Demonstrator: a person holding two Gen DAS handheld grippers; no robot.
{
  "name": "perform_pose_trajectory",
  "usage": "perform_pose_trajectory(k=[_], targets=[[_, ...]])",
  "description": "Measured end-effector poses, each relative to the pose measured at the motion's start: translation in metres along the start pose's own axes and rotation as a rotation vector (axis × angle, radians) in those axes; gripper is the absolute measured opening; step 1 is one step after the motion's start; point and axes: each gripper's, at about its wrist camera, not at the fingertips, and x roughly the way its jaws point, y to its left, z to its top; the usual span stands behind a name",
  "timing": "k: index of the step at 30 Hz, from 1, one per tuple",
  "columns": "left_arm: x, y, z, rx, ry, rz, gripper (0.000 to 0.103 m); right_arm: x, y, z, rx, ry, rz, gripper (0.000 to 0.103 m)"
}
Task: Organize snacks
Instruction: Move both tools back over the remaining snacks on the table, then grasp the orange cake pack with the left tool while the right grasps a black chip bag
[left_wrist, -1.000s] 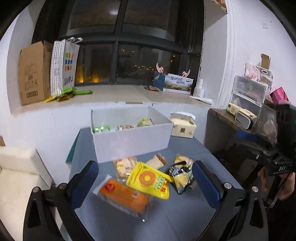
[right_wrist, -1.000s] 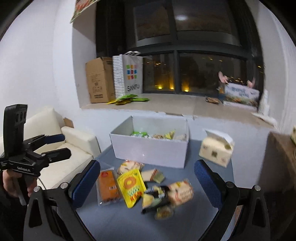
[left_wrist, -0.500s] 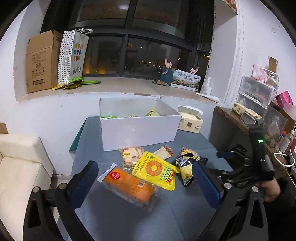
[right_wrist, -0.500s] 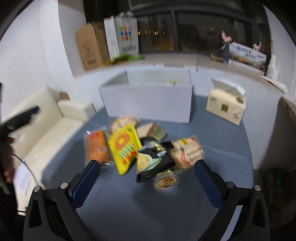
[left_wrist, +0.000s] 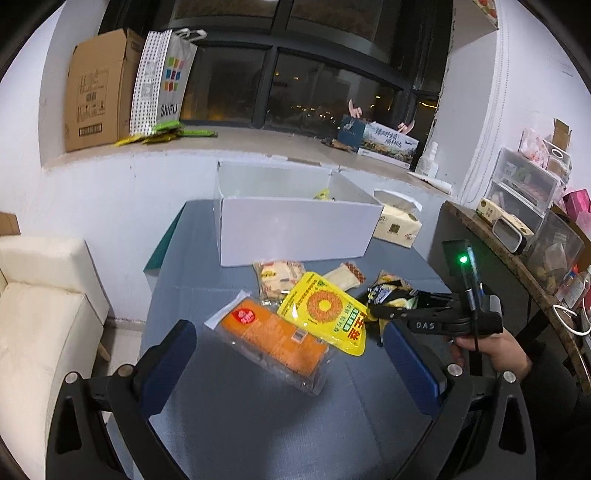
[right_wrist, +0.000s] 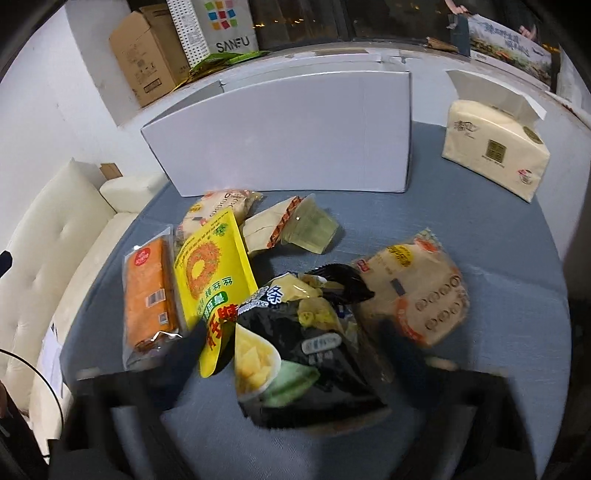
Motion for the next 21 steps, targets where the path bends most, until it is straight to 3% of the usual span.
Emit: perform_pose_trajectory(k=[5, 11, 18, 21], targets=[[0.019, 0.007, -0.009, -0.054, 0.064, -0.022, 0.103, -0.007, -0.004, -0.005, 0.015, -0.042, 0.008, 0.052], [0.052, 0.012, -0.014, -0.127, 0.149, -0.041, 0.103, -0.052, -0.007, -0.002, 0.019, -0.160, 0.014, 0.052], [0.133, 0.019, -0.016, -0.260, 0.353, 0.110, 0.103, -0.101, 0.006, -0.009, -0.020, -0.269, -0.010, 0.052], [0.156, 0.022, -0.019, -0.292, 0.406, 0.167, 0.103, -0.113, 0.012, -0.014, -0.047, -0.288, -0.021, 0.052]])
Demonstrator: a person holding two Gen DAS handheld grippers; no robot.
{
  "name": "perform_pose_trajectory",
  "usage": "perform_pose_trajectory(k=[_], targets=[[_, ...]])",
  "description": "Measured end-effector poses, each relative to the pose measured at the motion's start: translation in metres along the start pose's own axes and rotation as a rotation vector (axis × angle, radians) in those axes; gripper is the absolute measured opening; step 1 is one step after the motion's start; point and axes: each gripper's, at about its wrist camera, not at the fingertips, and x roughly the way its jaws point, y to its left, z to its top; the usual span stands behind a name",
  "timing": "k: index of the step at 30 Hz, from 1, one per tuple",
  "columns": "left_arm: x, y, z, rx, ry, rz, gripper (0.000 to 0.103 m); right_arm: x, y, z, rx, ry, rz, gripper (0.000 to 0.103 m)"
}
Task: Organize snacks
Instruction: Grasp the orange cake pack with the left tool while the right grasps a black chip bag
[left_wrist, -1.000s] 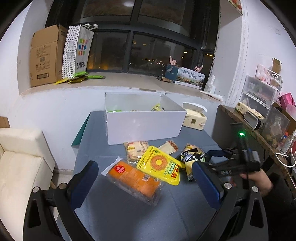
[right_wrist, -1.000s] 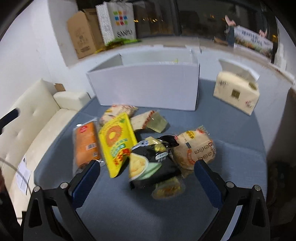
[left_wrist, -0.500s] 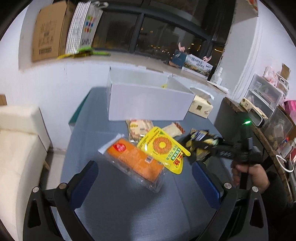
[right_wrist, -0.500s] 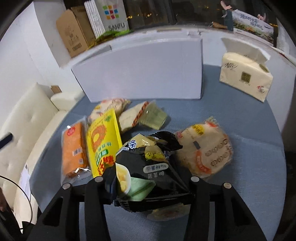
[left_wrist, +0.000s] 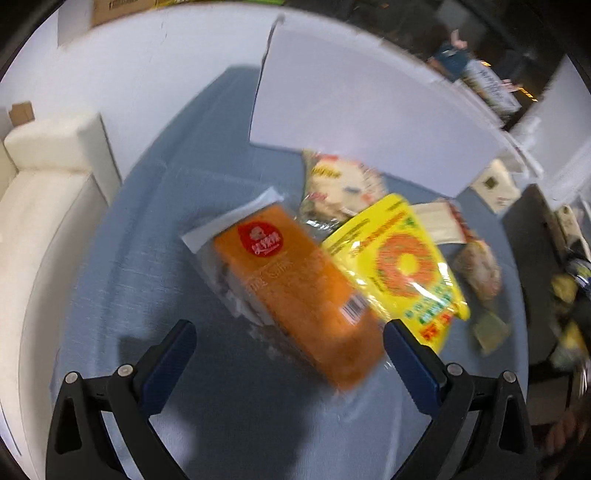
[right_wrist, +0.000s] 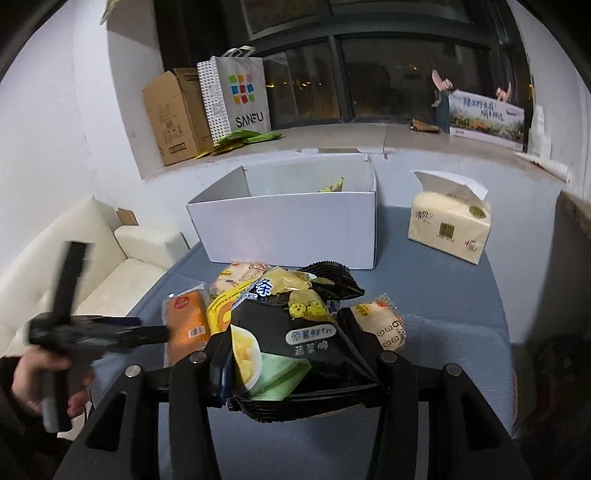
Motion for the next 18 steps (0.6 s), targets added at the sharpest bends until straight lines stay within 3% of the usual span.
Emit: perform_pose_trajectory(k=[4, 8, 13, 15, 17, 18], targets=[[0.006, -0.014, 0.011, 0.028, -0.013, 0.053, 0.103, -0.008, -0.003, -0.004, 0.016, -0.013, 0.011, 0.052], [0.021, -0.034, 0.025, 0.088, -0.026, 0.181, 0.103, -0.009, -0.010, -0.007, 0.043, -0.020, 0.021, 0.052], [0.022, -0.046, 0.026, 0.163, -0.055, 0.194, 0.102, -0.006, -0.008, -0.011, 0.042, -0.013, 0.029, 0.052], [0.018, -0.044, 0.023, 0.219, -0.072, 0.171, 0.095, -0.005, -0.008, -0.012, 0.039, -0.011, 0.035, 0.052], [0.007, -0.039, 0.018, 0.249, -0.095, 0.153, 0.069, -0.004, -0.007, -0.013, 0.039, -0.008, 0.037, 0.052], [0.002, -0.036, 0.016, 0.252, -0.095, 0.134, 0.068, -0.005, -0.007, -0.013, 0.040, -0.008, 0.038, 0.052]])
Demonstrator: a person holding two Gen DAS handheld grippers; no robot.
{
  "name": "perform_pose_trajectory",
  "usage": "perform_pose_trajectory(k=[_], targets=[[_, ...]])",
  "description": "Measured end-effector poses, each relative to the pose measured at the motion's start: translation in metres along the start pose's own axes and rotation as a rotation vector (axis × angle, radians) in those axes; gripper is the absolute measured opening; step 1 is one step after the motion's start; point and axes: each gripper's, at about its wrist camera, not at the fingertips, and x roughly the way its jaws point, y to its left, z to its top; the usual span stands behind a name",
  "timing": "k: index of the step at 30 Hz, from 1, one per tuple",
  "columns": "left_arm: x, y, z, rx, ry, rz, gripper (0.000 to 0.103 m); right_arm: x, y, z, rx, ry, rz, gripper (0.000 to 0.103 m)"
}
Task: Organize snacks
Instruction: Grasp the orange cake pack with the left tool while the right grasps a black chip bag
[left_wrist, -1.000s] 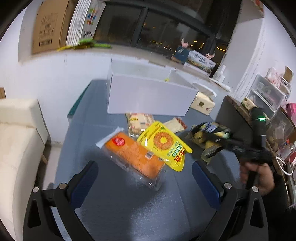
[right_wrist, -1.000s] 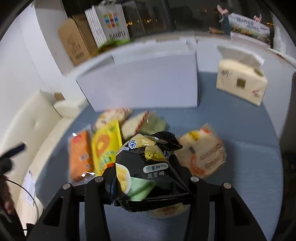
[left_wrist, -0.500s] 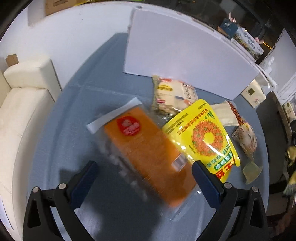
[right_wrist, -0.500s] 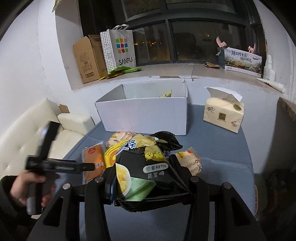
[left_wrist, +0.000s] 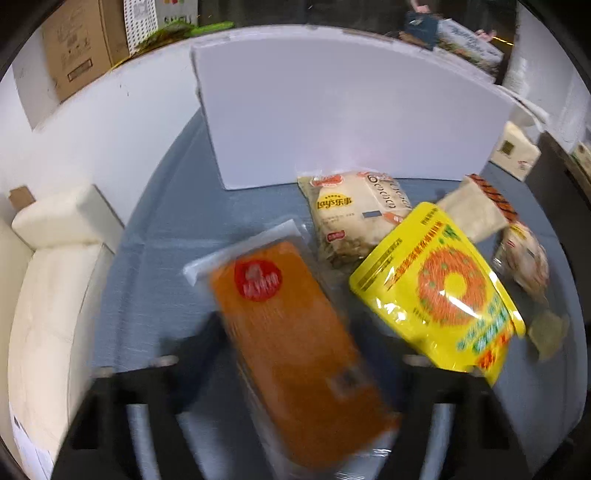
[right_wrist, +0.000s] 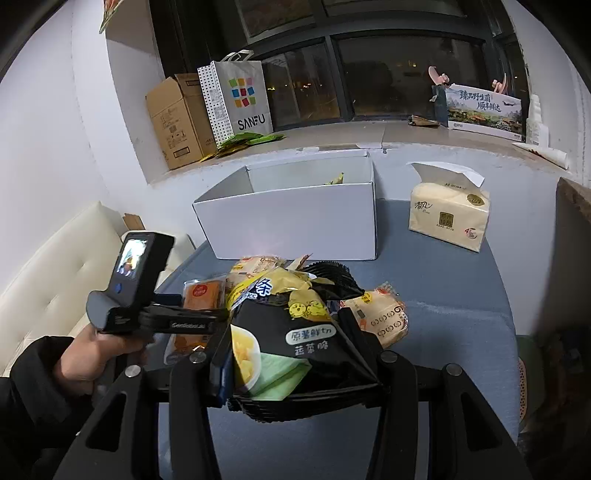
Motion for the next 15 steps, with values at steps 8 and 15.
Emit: perform_pose_trajectory(k=[8, 15], targets=[[-0.066, 0.013, -0.027, 0.026, -0.133, -0.113, 0.063, 0.004, 0.010, -0.002, -0.020, 0.018, 0.005, 0.052], [-0.146, 0.017, 0.013, 0.074, -0.361, -0.213, 0.063, 0.011, 0.020, 0.027, -0.048, -0.012, 0.019, 0.052]])
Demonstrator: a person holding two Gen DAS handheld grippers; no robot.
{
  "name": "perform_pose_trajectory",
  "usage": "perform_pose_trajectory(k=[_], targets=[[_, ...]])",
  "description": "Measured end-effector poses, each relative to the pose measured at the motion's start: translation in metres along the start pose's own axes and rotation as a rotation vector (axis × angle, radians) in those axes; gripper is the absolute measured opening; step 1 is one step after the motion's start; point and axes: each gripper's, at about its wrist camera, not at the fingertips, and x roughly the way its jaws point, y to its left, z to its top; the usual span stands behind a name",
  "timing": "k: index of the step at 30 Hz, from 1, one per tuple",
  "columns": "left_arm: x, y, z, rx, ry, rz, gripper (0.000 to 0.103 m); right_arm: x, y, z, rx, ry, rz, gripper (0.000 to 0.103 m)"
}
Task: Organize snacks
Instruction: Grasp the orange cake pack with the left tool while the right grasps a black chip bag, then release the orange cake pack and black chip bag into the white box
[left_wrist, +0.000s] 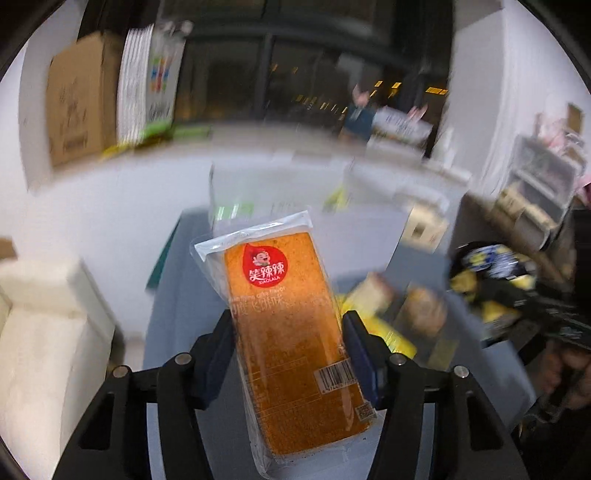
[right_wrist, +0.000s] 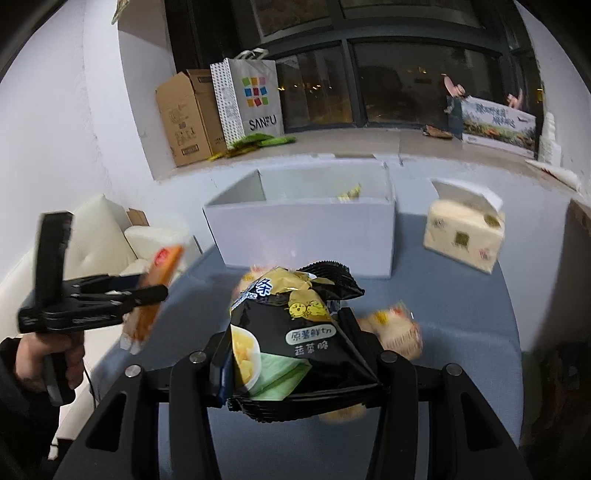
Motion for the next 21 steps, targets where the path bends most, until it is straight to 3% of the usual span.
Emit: perform_pose_trajectory(k=[3, 8, 10, 13, 18, 19, 20, 21], targets=[[-0.005, 0.011, 0.044, 0.010, -0.079, -0.029, 0.063, 0.003, 0.002, 0.030, -0.011, -0.033, 0.020, 0.052], [0.032, 0.024, 0.117, 0.035, -0.172, -0.032, 0.063, 0.031, -0.007, 0.096, 0.021, -0.071, 0.041, 0.052], [0.054, 0.028, 0.140, 0.057, -0.169, -0.018, 0.063, 0.051, -0.019, 0.120, 0.085, -0.057, 0.077, 0.052], [0.092, 0.038, 0.166, 0.042, -0.143, -0.018, 0.063, 0.083, -0.034, 0.154, 0.120, -0.042, 0.040, 0.052], [0.149, 0.055, 0.176, 0.034, -0.087, 0.013, 0.065, 0.133, -0.057, 0.186, 0.140, 0.013, -0.030, 0.054], [0.159, 0.055, 0.175, 0.038, -0.063, 0.025, 0.074, 0.141, -0.062, 0.189, 0.146, 0.027, -0.044, 0.056], [0.170, 0.058, 0.175, 0.027, -0.034, 0.022, 0.093, 0.149, -0.067, 0.191, 0.161, 0.047, -0.048, 0.057], [0.174, 0.059, 0.172, 0.014, -0.023, 0.031, 0.101, 0.156, -0.071, 0.192, 0.172, 0.074, -0.043, 0.069]])
